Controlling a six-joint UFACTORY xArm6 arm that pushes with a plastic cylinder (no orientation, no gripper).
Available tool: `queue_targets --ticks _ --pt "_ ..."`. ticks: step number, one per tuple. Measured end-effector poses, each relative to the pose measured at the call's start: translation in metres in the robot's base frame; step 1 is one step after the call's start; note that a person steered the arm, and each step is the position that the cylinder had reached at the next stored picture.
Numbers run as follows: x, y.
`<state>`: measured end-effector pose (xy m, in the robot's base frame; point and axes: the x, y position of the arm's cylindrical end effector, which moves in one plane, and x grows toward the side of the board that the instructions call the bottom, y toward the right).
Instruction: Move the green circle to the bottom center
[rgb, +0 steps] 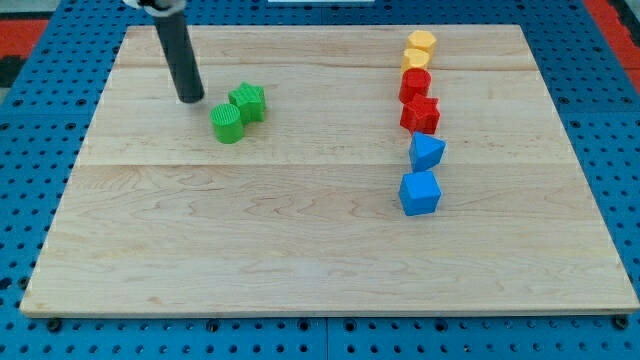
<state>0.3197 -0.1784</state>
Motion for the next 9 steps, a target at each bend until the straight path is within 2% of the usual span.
queue_targets --ticks 1,2,3,4,5,6,7,8,9 --pt "0.017 0.028" --pt "0.085 0.038" --pt "0.104 0.041" --pt "0.069 -0.001" --pt "0.061 0.066" --pt "0.105 0.103" --pt "0.158 0.107" --pt "0.150 0.080" --pt "0.145 0.122"
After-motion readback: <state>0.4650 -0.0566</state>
